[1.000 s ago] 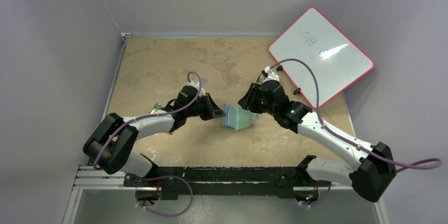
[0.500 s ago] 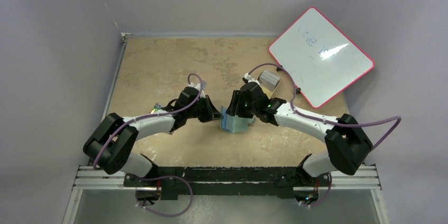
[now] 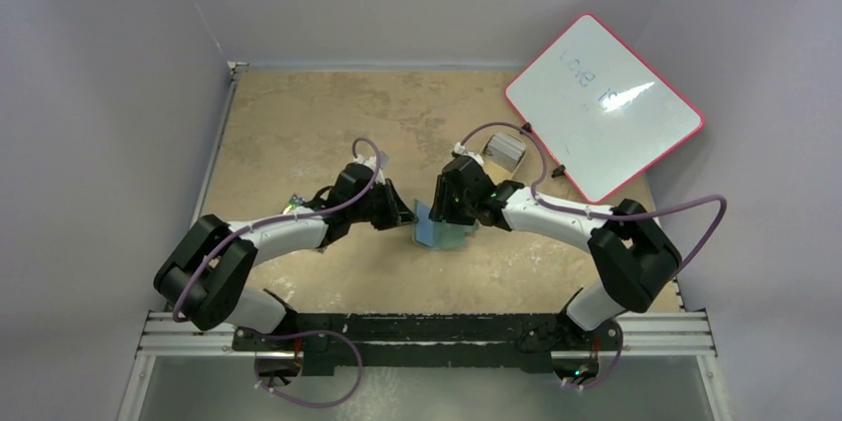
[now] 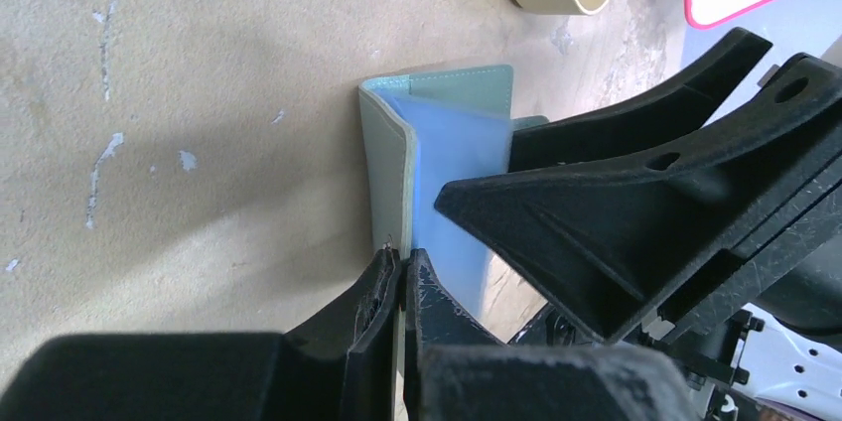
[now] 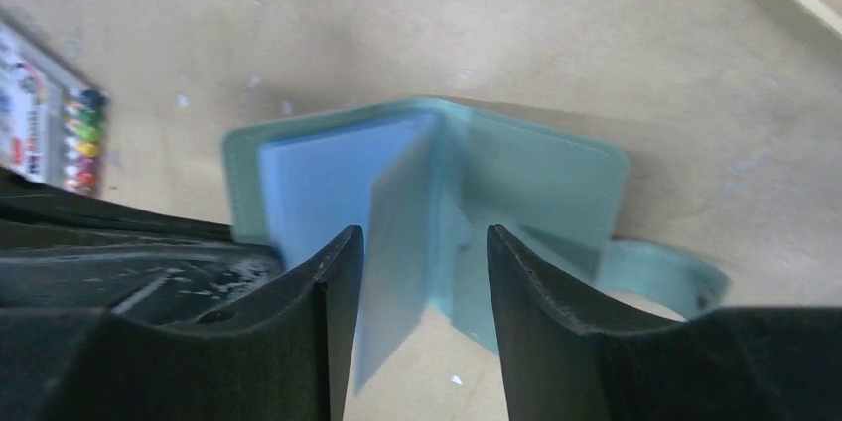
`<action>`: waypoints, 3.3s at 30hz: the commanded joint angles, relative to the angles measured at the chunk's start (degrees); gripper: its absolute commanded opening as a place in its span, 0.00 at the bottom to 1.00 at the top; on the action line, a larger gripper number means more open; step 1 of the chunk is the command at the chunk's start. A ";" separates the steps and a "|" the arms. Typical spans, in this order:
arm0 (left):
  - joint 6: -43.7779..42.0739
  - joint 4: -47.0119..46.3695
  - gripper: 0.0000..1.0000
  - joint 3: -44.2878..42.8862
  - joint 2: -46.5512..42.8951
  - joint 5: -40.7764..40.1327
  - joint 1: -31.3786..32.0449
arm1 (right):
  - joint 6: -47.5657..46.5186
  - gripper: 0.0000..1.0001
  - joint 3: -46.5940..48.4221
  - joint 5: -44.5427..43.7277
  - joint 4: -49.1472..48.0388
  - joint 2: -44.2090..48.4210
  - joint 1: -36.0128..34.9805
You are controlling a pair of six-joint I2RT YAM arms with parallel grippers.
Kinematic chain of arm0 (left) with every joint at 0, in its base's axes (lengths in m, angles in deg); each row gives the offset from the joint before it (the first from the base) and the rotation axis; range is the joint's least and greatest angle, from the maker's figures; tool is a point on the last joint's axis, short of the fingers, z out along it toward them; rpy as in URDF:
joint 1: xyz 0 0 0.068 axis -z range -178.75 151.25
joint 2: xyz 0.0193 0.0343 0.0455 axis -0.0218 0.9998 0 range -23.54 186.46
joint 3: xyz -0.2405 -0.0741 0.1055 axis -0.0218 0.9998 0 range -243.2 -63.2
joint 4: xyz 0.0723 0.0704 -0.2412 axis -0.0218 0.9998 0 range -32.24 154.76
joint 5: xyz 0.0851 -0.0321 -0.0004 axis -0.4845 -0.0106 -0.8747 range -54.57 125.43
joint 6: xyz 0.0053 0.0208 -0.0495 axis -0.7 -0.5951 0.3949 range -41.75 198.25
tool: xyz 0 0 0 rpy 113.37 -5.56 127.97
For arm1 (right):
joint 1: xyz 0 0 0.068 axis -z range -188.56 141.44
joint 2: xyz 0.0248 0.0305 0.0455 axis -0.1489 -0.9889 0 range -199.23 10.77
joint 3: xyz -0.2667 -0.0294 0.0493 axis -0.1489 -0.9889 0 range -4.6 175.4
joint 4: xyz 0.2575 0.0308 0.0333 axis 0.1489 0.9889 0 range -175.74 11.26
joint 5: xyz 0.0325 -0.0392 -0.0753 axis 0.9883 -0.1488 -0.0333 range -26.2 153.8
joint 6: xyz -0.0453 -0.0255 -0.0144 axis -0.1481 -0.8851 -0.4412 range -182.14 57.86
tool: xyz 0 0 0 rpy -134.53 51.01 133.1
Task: Put the credit cards into the card holder
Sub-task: Open the card holder at the center of the board, then pick up the credit card from the storage box.
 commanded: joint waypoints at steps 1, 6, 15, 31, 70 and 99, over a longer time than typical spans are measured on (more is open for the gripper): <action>-1.68 1.05 0.00 -1.97 -2.06 -1.38 0.28 | -0.40 0.49 0.59 -5.77 6.15 1.87 0.03; -2.05 2.42 0.00 -1.72 -1.68 -3.04 0.26 | 0.91 0.41 -4.38 -7.26 6.67 3.09 0.02; -4.11 6.15 0.00 -2.78 -1.35 -4.95 0.28 | 0.70 0.36 -4.41 -13.68 9.83 2.07 -0.02; -4.43 7.21 0.00 -4.56 -2.69 -2.00 0.28 | -17.82 0.42 6.98 -7.35 6.10 6.93 5.20; -6.58 11.30 0.00 -5.30 -6.15 0.11 0.28 | -65.60 0.55 17.71 -30.00 -6.15 -16.94 19.97; -5.55 10.15 0.00 -4.80 -5.32 -0.47 0.29 | -58.84 0.07 20.59 -19.43 1.95 -8.78 19.81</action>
